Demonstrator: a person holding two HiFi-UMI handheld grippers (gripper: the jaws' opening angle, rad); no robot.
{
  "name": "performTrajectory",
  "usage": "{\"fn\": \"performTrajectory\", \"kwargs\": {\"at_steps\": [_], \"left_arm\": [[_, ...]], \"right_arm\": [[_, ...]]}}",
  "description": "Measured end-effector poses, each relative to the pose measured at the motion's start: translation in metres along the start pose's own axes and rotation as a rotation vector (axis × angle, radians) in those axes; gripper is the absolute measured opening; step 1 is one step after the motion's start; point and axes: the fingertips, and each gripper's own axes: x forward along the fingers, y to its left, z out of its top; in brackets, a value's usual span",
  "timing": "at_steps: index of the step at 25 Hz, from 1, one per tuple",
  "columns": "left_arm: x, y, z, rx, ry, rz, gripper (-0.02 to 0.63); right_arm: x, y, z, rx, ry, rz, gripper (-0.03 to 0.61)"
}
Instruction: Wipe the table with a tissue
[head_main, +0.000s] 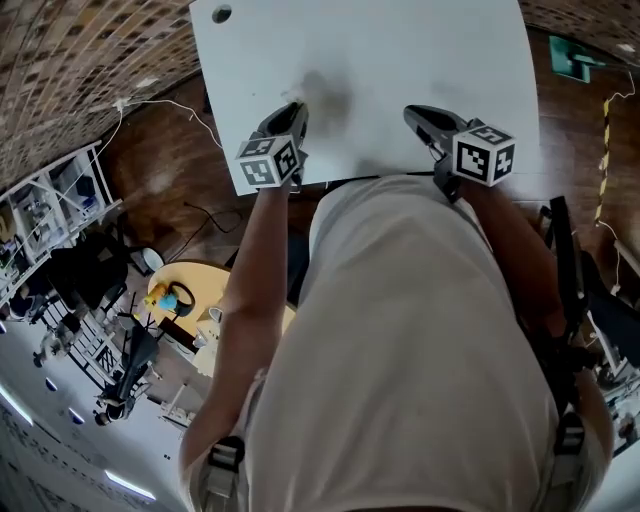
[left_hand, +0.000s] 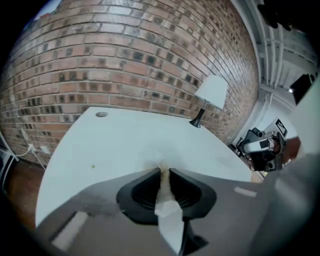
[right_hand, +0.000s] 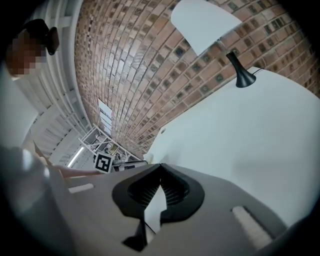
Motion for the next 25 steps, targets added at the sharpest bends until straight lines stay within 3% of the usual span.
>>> {"fn": "performTrajectory", "kwargs": {"at_steps": [7,11,15,22,25], "left_arm": [[-0.043,0.102,-0.027,-0.099,0.002,0.167,0.066],[-0.05,0.149,-0.02,-0.092,0.014,0.222,0.066],[-0.041,0.174,-0.011,-0.022,0.054,0.25,0.067],[-0.012,0.174,-0.012,0.231,0.162,0.229,0.069],[-0.005,0.157,-0.01,0.286,0.171,0.17,0.064]], "right_arm": [[0.041,0.029,-0.004,-0.04,0.015,0.004,0.008],[0.058,0.042,-0.002,-0.049,0.002,-0.021,0.008],[0.066,0.048,-0.006,-0.037,-0.023,-0.058,0.008],[0.068,0.05,-0.01,-0.008,-0.079,-0.132,0.008],[0.067,0.05,-0.013,0.002,-0.091,-0.162,0.008]]}}
